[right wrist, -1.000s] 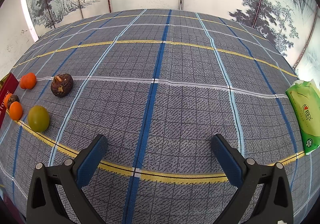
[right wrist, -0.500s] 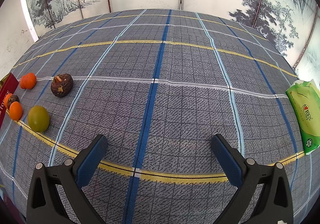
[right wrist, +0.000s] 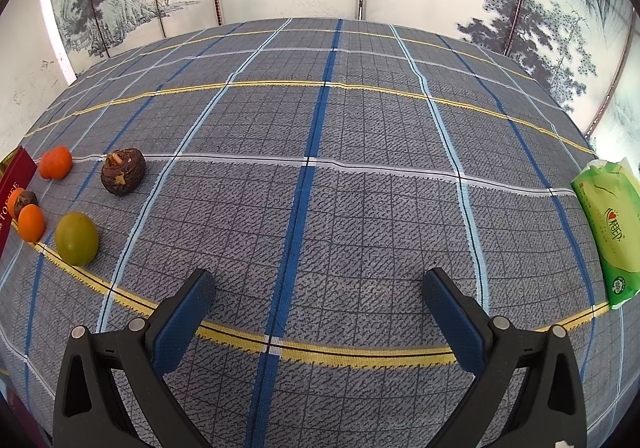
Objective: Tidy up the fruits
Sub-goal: 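Move the right gripper to the yellow-green lime and grasp it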
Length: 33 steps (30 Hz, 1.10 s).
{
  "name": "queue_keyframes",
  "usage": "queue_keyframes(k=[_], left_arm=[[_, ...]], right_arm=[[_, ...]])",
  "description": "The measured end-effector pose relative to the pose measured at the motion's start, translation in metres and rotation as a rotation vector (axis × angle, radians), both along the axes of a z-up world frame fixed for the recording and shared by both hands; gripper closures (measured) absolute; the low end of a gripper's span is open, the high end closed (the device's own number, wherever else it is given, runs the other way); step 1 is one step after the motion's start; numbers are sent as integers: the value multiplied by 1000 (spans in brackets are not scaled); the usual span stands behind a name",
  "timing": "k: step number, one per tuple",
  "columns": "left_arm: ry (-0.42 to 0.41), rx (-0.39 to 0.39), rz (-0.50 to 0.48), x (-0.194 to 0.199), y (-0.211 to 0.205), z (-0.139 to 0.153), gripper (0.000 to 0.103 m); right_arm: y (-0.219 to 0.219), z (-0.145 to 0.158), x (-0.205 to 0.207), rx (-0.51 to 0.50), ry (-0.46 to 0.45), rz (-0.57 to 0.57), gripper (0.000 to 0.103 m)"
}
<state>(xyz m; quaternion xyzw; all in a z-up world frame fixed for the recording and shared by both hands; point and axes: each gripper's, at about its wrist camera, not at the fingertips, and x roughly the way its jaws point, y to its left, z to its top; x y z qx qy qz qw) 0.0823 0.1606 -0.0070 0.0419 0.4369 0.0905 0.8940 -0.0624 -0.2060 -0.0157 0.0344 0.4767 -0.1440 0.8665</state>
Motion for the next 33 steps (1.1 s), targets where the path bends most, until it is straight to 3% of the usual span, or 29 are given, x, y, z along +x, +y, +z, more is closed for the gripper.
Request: queue_keyframes(k=[18, 20, 23, 26, 29, 31, 33], left_arm=[[-101, -12, -15, -78, -30, 16, 40], [-113, -31, -30, -88, -32, 18, 40], [-146, -59, -66, -102, -38, 20, 40], [-156, -91, -104, -114, -45, 20, 40], [-180, -119, -128, -126, -51, 20, 40], [-204, -131, -135, -133, -52, 20, 37], [-205, -122, -147, -139, -54, 20, 32]], right_arm=[[1, 1, 0, 1, 3, -9, 0], [7, 8, -8, 24, -44, -7, 0], [35, 32, -26, 68, -175, 92, 0], [71, 52, -30, 129, -244, 252, 0], [103, 51, -16, 136, -198, 351, 2], [113, 41, -4, 129, -163, 380, 16], [114, 28, 7, 150, -125, 384, 21]])
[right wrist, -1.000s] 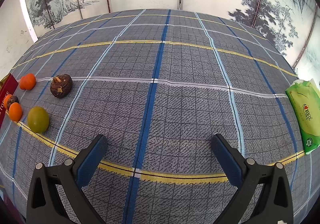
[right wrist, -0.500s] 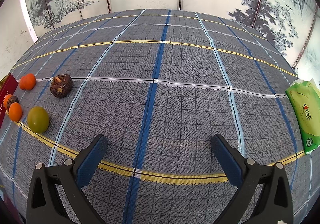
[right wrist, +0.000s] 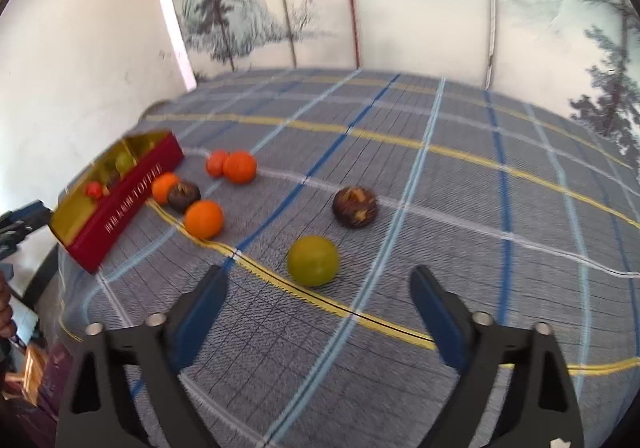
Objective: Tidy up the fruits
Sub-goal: 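Move the right gripper to the yellow-green lime and grasp it, then lower the lime into the gold tray and open the right gripper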
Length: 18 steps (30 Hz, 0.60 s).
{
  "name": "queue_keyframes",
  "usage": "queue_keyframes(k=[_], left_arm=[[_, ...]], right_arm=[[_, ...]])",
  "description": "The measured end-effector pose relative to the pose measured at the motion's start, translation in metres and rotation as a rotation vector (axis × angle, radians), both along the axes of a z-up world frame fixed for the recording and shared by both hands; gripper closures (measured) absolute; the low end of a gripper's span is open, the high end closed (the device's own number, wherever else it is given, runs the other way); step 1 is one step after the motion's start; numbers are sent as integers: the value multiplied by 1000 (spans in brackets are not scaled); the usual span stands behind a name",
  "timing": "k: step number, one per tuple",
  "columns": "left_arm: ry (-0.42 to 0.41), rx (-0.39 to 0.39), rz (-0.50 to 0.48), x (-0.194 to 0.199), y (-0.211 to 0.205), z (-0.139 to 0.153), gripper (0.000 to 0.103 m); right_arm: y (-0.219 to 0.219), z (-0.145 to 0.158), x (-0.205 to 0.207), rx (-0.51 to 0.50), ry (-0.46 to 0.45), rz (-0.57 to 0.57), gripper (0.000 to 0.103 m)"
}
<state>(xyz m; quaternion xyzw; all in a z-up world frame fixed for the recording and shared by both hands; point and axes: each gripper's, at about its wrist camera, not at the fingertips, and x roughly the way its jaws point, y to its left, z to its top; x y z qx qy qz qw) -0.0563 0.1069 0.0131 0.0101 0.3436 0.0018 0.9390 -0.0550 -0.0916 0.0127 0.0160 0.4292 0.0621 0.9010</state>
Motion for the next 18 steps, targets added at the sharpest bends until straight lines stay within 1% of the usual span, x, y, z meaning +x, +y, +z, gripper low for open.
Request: queue_keyframes(k=[1, 3, 5, 6, 8, 9, 12, 13, 15, 18], left_arm=[[0, 6, -5, -2, 0, 0, 32], [-10, 15, 0, -8, 4, 3, 31], [-17, 10, 12, -13, 11, 5, 31], [-17, 2, 21, -14, 15, 6, 30], [-8, -1, 34, -16, 23, 5, 29], [1, 3, 42, -16, 26, 4, 29], [13, 6, 68, -19, 39, 0, 29], [15, 11, 80, -21, 42, -1, 29], [17, 19, 104, -24, 49, -3, 29], [1, 37, 138, -31, 56, -2, 29]], right_arm=[[1, -6, 6, 2, 14, 0, 24], [5, -13, 14, -20, 35, 2, 33], [9, -19, 22, -35, 54, 12, 38], [9, -22, 26, -43, 67, 11, 42], [8, -29, 31, -33, 93, 15, 60], [9, -29, 31, -22, 92, 22, 71], [13, -26, 29, -40, 100, 29, 71], [17, -22, 26, -29, 90, 32, 71], [32, -6, 20, -1, 46, 79, 71], [73, 21, 17, 57, -8, 190, 71]])
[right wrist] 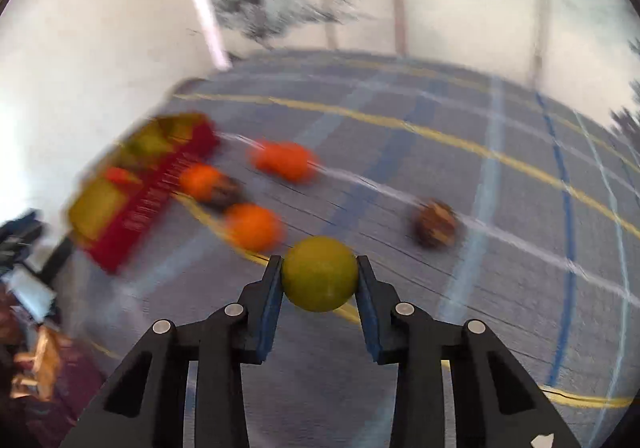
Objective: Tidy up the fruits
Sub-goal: 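Lower the lime into the gold tray and open the right gripper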
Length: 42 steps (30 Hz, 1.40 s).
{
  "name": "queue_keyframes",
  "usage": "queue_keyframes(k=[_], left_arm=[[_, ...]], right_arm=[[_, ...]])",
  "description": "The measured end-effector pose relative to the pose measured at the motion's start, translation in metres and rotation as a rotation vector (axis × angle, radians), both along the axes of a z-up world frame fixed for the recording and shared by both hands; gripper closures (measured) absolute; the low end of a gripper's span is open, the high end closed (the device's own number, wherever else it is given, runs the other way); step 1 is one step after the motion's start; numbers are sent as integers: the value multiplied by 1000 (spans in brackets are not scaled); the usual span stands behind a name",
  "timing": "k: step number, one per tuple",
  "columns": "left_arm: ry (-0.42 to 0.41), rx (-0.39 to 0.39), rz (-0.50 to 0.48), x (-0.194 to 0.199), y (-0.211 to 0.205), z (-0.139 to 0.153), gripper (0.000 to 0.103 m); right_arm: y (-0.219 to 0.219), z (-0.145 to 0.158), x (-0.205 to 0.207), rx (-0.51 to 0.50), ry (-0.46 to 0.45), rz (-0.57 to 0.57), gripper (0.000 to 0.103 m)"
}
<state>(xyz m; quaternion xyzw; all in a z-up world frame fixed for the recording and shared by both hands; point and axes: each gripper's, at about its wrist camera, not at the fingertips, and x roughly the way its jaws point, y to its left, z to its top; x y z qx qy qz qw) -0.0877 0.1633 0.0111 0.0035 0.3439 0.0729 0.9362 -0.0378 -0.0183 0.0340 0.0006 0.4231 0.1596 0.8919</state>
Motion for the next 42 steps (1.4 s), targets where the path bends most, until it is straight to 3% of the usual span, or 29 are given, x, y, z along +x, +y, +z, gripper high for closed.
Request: queue_keyframes(k=[7, 13, 18, 26, 33, 35, 37, 42], left_arm=[[-10, 3, 43, -9, 19, 5, 29], [-19, 49, 90, -15, 38, 8, 29], [9, 56, 106, -13, 52, 3, 27], [48, 52, 114, -12, 65, -8, 27], [81, 36, 117, -10, 69, -14, 27], [90, 35, 116, -10, 69, -15, 27], [94, 40, 117, -10, 67, -16, 27], [99, 41, 107, -8, 63, -15, 27]], right_arm=[[118, 28, 23, 113, -2, 280, 71], [200, 7, 55, 111, 85, 399, 71], [242, -17, 67, 71, 144, 440, 70], [275, -39, 87, 4, 212, 423, 70], [283, -46, 96, 11, 227, 399, 68], [279, -41, 98, 56, 206, 385, 56], [270, -31, 97, 122, 161, 372, 33], [236, -4, 80, 200, 47, 341, 32]])
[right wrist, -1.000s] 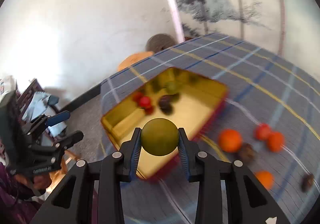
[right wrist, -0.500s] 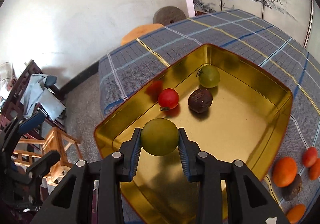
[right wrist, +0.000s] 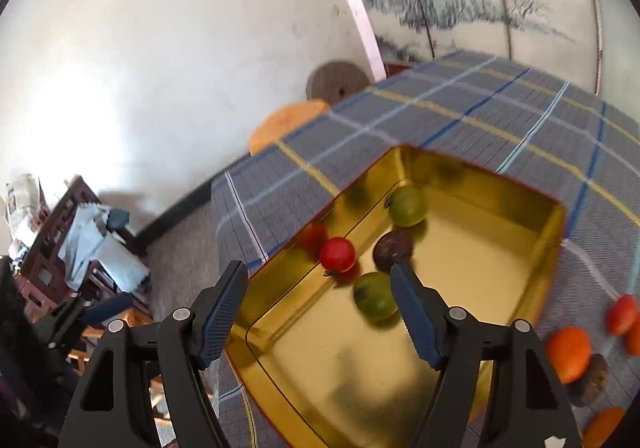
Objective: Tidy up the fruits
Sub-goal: 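Lower the lime into the gold tray and open the right gripper, then reach the left gripper to the large orange and grasp it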
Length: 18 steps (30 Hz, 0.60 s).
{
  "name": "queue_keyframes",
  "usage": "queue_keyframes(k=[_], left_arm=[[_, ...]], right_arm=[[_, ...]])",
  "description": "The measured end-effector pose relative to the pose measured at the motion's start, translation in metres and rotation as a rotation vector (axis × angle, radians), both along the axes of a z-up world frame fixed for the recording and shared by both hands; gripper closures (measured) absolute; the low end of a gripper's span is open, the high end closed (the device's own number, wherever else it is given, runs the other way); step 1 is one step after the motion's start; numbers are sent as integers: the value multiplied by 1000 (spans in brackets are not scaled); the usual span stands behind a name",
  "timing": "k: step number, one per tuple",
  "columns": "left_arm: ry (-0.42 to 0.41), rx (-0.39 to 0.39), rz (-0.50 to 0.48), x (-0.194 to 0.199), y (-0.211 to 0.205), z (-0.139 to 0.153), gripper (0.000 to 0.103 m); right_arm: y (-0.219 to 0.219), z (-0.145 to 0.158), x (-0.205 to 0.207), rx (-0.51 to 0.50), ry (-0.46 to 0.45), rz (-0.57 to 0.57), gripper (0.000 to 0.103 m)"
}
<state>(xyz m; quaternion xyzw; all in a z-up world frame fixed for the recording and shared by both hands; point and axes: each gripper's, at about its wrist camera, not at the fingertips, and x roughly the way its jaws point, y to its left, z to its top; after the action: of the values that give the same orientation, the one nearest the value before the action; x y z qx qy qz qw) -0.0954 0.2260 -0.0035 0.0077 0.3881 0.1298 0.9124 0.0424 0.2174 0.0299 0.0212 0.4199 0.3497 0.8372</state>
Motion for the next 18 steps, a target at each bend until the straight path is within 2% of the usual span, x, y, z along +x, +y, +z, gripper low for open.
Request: queue_keyframes(k=[5, 9, 14, 16, 18], left_arm=[[9, 5, -16, 2, -6, 0, 27], [11, 21, -40, 3, -15, 2, 27], [9, 63, -98, 8, -39, 10, 27], [5, 90, -149, 13, -56, 14, 27], [-2, 104, -200, 17, -70, 20, 27]], right_arm=[[-56, 9, -38, 19, -74, -77, 27], [-117, 2, -63, -73, -93, -194, 27], [-226, -16, -87, -175, -55, -448, 24], [-271, -21, -95, -180, -24, -555, 21], [-314, -25, -104, -229, -7, -676, 19]])
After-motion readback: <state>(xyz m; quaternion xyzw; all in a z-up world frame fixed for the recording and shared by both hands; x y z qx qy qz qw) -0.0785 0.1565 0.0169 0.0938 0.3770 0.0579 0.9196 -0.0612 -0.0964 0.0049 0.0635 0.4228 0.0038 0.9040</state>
